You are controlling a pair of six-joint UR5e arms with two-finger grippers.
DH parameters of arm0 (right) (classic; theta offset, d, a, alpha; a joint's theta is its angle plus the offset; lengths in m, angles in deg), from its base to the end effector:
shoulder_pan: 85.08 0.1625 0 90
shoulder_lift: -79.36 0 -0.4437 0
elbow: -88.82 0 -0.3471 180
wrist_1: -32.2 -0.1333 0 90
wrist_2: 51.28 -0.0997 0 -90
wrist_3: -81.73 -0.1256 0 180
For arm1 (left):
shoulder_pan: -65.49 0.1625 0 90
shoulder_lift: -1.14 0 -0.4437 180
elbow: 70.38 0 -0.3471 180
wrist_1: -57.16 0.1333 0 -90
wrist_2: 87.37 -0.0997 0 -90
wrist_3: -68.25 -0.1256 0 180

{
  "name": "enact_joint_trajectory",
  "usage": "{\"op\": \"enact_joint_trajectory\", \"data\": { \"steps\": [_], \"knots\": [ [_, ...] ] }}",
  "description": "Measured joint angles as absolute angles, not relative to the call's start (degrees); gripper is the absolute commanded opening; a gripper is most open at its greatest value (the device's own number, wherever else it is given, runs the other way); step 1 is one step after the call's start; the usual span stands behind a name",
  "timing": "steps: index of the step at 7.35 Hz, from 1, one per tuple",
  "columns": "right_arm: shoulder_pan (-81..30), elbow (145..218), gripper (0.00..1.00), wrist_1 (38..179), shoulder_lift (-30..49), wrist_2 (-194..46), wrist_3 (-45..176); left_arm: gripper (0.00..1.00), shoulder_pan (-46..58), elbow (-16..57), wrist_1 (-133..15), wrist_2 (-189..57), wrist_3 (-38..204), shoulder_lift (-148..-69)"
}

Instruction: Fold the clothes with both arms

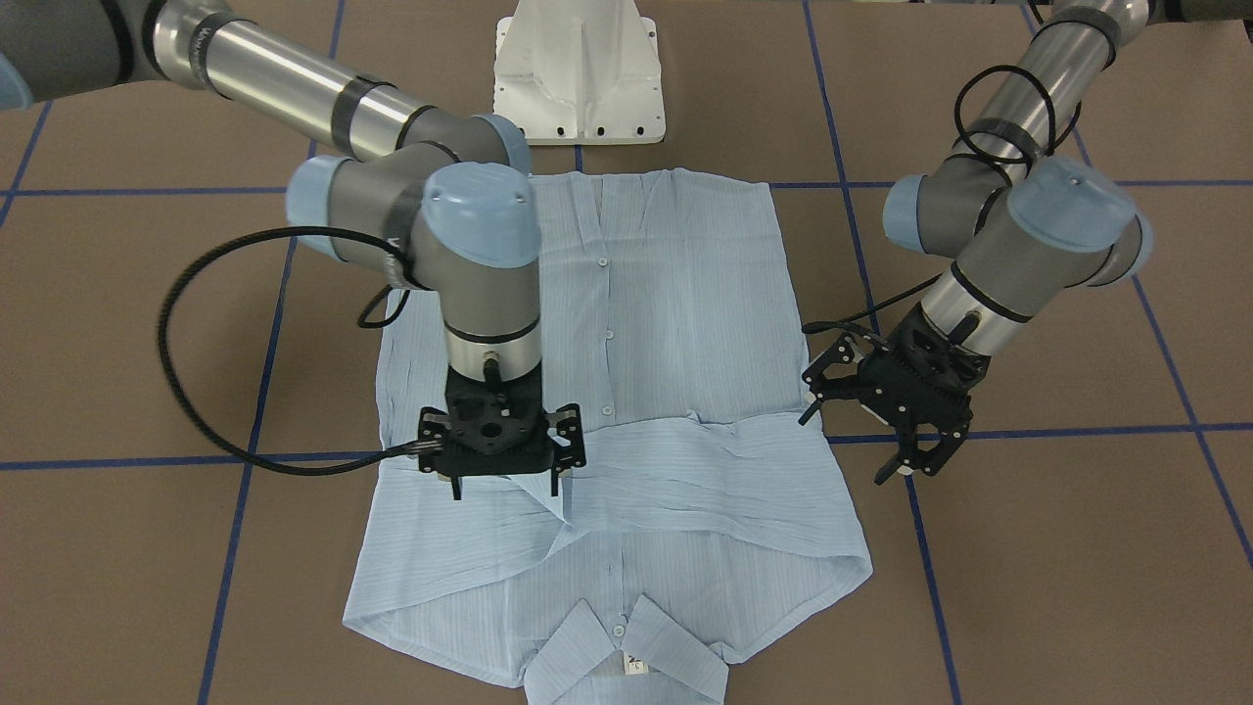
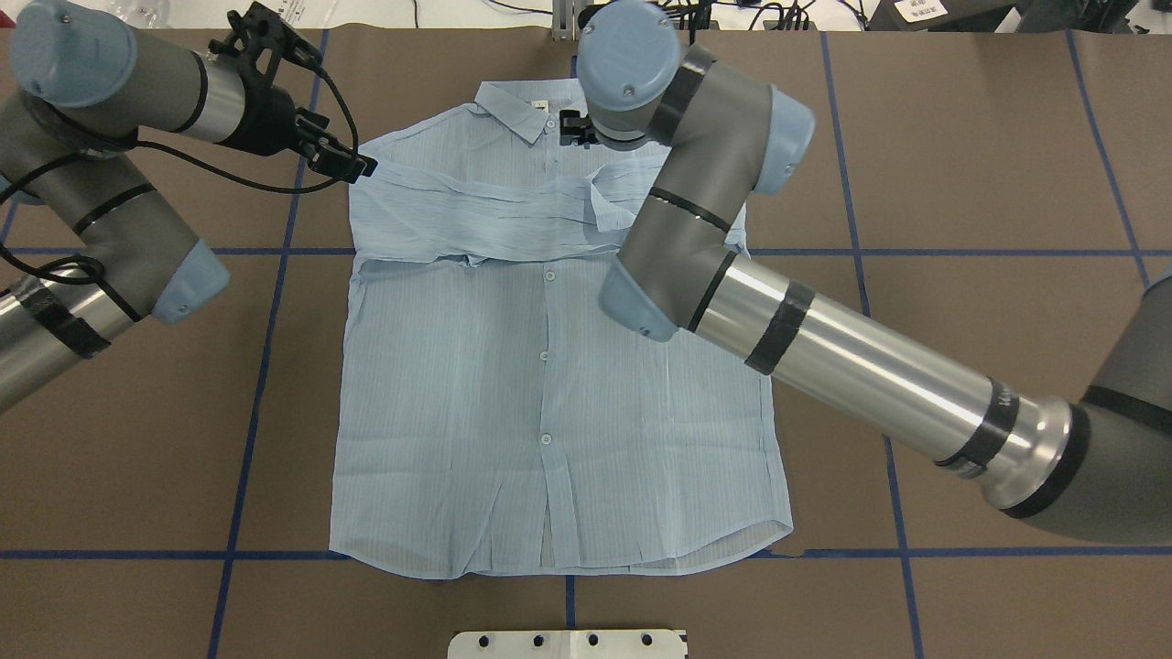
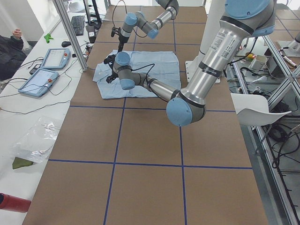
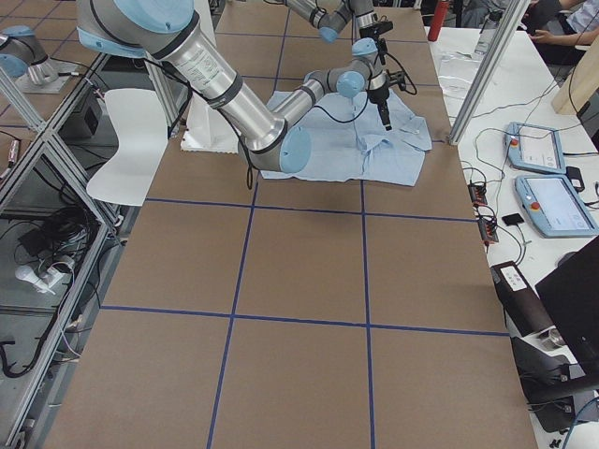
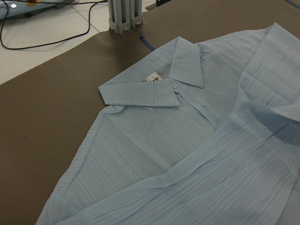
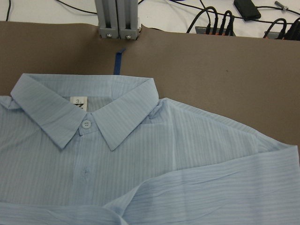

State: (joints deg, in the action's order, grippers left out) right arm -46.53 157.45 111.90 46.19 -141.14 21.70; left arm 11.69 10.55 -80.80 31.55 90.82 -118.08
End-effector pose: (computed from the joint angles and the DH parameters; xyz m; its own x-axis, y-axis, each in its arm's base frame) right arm -0.5531 -0.6116 0.2201 0.7847 -0.0135 0.6198 -0.2685 0.8937 0.3594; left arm 0.3440 -0.5929 0.3786 0.4920 0.6963 -0.5226 -0.0339 0.6152 0.7876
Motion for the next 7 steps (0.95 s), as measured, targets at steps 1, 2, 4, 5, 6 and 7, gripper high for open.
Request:
{"op": "enact_joint_trajectory", "data": {
  "steps": [1,2,4,5,6,7],
  "knots": [
    [-48.87,154.41,1.00,111.92,47.94,-137.55,21.79,1.00,11.32,10.91,-80.90,31.90,90.21,-117.41],
    [-50.49,151.74,1.00,111.99,49.08,-134.70,22.16,1.00,11.15,11.11,-80.96,31.99,90.06,-117.11],
    [-52.32,148.11,1.00,112.62,50.26,-130.76,24.34,1.00,11.09,11.30,-81.05,31.99,90.33,-116.94],
    [-52.69,147.56,1.00,114.13,50.36,-129.59,26.42,1.00,11.08,11.33,-81.08,31.96,90.57,-116.91],
    [-52.76,147.38,1.00,116.18,50.32,-128.62,29.48,1.00,11.10,11.35,-81.11,31.93,90.75,-116.90],
    [-52.68,147.37,1.00,118.50,50.22,-127.95,32.74,1.00,11.14,11.38,-81.15,31.91,90.86,-116.90]
  ]
}}
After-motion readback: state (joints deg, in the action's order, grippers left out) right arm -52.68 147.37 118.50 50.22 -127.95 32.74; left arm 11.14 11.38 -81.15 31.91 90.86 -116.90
